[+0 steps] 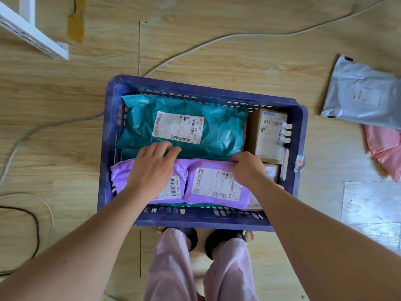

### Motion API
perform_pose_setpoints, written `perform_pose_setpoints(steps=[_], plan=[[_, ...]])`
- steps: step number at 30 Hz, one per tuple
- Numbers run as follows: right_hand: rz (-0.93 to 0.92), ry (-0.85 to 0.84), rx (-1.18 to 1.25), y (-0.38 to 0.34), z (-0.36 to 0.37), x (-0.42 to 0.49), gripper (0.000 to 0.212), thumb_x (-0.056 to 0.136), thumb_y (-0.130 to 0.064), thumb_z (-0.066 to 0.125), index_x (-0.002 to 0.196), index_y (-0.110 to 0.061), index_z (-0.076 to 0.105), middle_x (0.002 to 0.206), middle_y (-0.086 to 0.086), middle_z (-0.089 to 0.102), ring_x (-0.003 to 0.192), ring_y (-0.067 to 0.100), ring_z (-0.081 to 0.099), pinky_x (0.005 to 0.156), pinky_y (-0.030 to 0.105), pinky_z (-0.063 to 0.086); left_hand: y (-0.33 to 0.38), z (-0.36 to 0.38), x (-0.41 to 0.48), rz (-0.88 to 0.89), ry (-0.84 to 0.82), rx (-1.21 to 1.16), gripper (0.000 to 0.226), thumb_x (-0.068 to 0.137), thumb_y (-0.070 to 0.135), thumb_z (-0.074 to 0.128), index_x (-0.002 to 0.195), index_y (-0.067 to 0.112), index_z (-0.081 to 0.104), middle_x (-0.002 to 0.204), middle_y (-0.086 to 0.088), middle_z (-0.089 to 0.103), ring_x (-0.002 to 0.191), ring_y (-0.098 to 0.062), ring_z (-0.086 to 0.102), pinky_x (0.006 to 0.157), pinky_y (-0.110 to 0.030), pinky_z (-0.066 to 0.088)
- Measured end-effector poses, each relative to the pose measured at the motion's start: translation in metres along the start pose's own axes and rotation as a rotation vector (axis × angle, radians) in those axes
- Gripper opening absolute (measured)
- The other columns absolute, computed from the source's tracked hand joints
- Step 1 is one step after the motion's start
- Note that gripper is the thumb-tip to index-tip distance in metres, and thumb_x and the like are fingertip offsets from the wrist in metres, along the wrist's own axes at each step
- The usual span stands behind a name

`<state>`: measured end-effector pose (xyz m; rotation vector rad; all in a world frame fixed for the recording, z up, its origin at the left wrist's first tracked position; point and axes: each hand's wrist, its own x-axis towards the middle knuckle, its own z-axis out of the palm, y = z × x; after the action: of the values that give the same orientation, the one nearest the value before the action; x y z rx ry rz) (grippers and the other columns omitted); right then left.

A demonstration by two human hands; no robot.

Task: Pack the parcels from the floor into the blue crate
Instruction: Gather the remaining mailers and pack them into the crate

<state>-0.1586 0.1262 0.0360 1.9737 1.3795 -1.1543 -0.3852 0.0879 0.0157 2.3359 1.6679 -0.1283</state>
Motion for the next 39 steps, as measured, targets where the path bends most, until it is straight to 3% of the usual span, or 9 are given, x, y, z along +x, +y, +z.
perform_pose_setpoints(steps=[7, 11, 14, 18, 21, 24, 27, 35, 39], plan=[[-0.136, -0.127, -0.045, 0.001, 0.016, -0.012, 0.025, 0.093, -0.012, 0.044, 0.102, -0.014, 0.067, 0.097, 0.011, 0.063, 0.095, 0.031, 0.060, 0.079, 0.034, 0.052, 0.019, 0.013, -0.013, -0.068, -0.360, -0.063, 0.048, 0.065, 0.024, 0.083, 0.109, 0.012, 0.067, 0.102, -0.009, 0.064, 0.082, -0.028, 0.064, 0.050, -0.035, 0.053], [-0.178, 0.241, 0.070, 0.004, 0.023, -0.023, 0.041, 0.091, -0.011, 0.051, 0.130, -0.019, 0.050, 0.124, 0.006, 0.054, 0.096, 0.028, 0.060, 0.075, 0.034, 0.049, 0.024, 0.009, -0.009, -0.157, -0.305, -0.114, 0.052, 0.087, 0.026, 0.062, 0.135, 0.015, 0.047, 0.134, -0.008, 0.046, 0.111, -0.026, 0.055, 0.061, -0.036, 0.052], [-0.261, 0.364, -0.076, 0.006, 0.022, -0.035, 0.033, 0.088, -0.010, 0.054, 0.120, -0.017, 0.050, 0.117, 0.006, 0.047, 0.085, 0.027, 0.058, 0.058, 0.032, 0.044, 0.023, -0.005, -0.012, -0.085, -0.236, -0.077, 0.054, 0.059, 0.031, 0.085, 0.103, 0.011, 0.061, 0.097, -0.010, 0.060, 0.075, -0.026, 0.063, 0.041, -0.026, 0.045], [-0.484, 0.055, -0.502, 0.010, 0.042, -0.044, 0.054, 0.084, -0.003, 0.054, 0.132, -0.023, 0.039, 0.129, 0.008, 0.036, 0.112, 0.026, 0.047, 0.063, 0.033, 0.044, 0.022, -0.001, -0.029, -0.026, -0.336, 0.015, 0.061, 0.036, 0.031, 0.092, 0.083, 0.011, 0.058, 0.078, -0.010, 0.055, 0.064, -0.027, 0.058, 0.040, -0.028, 0.044], [-0.461, -0.014, -0.574, 0.009, 0.056, -0.042, 0.085, 0.083, -0.003, 0.059, 0.147, -0.034, 0.013, 0.154, 0.010, 0.002, 0.139, 0.031, 0.017, 0.082, 0.035, 0.048, 0.023, 0.008, -0.034, -0.067, -0.487, 0.058, 0.080, 0.036, 0.020, 0.092, 0.111, 0.018, 0.062, 0.114, -0.014, 0.056, 0.100, -0.034, 0.061, 0.066, -0.041, 0.057], [-0.438, -0.046, -0.609, 0.005, 0.063, -0.031, 0.100, 0.081, -0.003, 0.063, 0.149, -0.035, -0.003, 0.155, 0.011, -0.020, 0.144, 0.034, 0.000, 0.099, 0.041, 0.042, 0.022, 0.022, -0.031, -0.060, -0.494, 0.083, 0.089, 0.076, 0.002, 0.066, 0.147, 0.025, 0.017, 0.155, -0.013, 0.005, 0.142, -0.034, 0.016, 0.112, -0.044, 0.030], [-0.435, -0.022, -0.634, 0.004, 0.068, -0.020, 0.106, 0.076, -0.009, 0.071, 0.149, -0.033, -0.003, 0.155, 0.013, -0.016, 0.142, 0.034, 0.004, 0.102, 0.042, 0.038, 0.019, 0.028, -0.021, -0.061, -0.542, 0.072, 0.090, 0.081, -0.004, 0.056, 0.149, 0.025, 0.005, 0.156, -0.010, -0.010, 0.145, -0.030, 0.002, 0.117, -0.043, 0.019], [-0.432, -0.007, -0.616, 0.002, 0.076, -0.011, 0.107, 0.073, -0.005, 0.072, 0.149, -0.031, 0.000, 0.154, 0.015, -0.008, 0.139, 0.034, 0.014, 0.101, 0.041, 0.039, 0.012, 0.035, -0.016, -0.078, -0.605, 0.013, 0.086, 0.082, -0.007, 0.053, 0.149, 0.027, 0.011, 0.156, -0.007, -0.006, 0.145, -0.028, 0.004, 0.117, -0.045, 0.016], [-0.474, -0.034, -0.565, 0.003, 0.057, -0.022, 0.095, 0.075, -0.004, 0.069, 0.148, -0.029, 0.013, 0.154, 0.014, 0.002, 0.134, 0.032, 0.024, 0.090, 0.038, 0.044, 0.017, 0.016, -0.015, 0.003, -0.468, 0.067, 0.082, 0.042, 0.016, 0.089, 0.119, 0.020, 0.061, 0.126, -0.012, 0.054, 0.109, -0.030, 0.061, 0.083, -0.043, 0.054]])
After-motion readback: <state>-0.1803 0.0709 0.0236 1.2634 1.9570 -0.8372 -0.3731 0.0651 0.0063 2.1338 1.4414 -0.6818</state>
